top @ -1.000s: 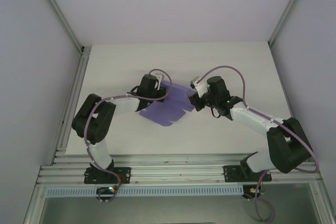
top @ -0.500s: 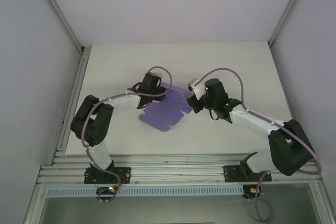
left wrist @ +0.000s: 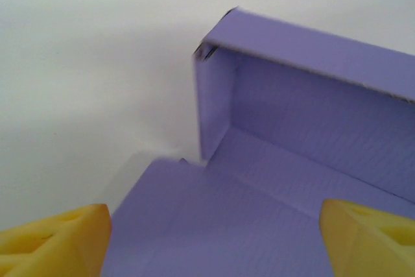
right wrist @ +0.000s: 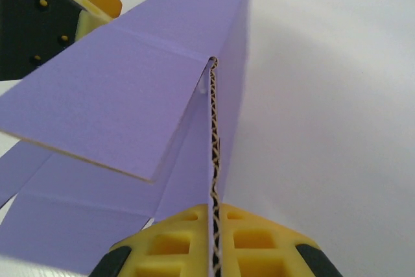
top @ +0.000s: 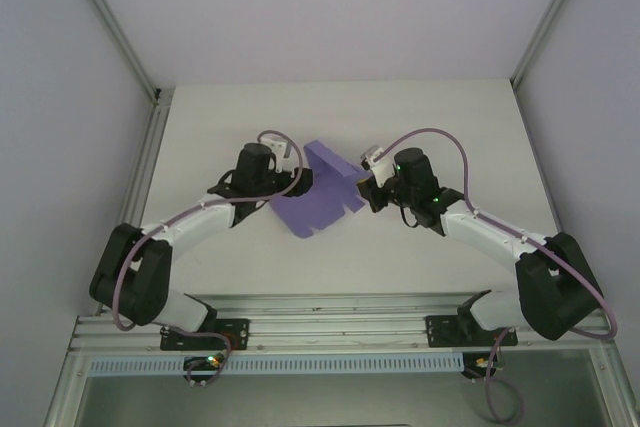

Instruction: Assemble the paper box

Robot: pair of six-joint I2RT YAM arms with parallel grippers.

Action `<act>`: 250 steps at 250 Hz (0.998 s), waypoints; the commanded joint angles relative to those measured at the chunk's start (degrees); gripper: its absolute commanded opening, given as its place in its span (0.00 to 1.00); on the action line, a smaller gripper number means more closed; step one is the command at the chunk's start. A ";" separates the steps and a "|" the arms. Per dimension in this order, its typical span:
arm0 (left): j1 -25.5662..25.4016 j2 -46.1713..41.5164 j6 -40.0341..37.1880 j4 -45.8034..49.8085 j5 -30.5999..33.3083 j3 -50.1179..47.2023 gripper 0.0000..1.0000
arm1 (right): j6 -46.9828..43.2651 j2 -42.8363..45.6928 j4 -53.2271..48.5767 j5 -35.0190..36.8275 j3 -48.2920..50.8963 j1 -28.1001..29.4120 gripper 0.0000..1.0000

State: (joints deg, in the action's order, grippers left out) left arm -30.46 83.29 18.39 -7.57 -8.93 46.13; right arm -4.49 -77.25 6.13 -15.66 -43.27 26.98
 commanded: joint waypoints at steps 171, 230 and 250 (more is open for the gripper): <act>7.68 13.42 -3.27 -7.37 -14.45 6.68 0.24 | -0.16 0.37 -0.16 -7.82 0.69 -0.79 0.00; 6.89 8.99 -3.01 -3.40 -2.35 4.70 0.01 | 2.49 1.34 -1.36 -2.16 0.34 -1.12 0.51; 4.01 6.72 -2.83 0.21 5.63 4.37 0.00 | 4.53 3.12 -3.59 4.23 -0.30 -1.14 0.98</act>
State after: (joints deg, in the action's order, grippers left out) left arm -24.40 95.09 14.39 -11.73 -16.19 51.31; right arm -3.01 -77.06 5.69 -19.20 -43.24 25.98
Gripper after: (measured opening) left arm 0.069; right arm 0.567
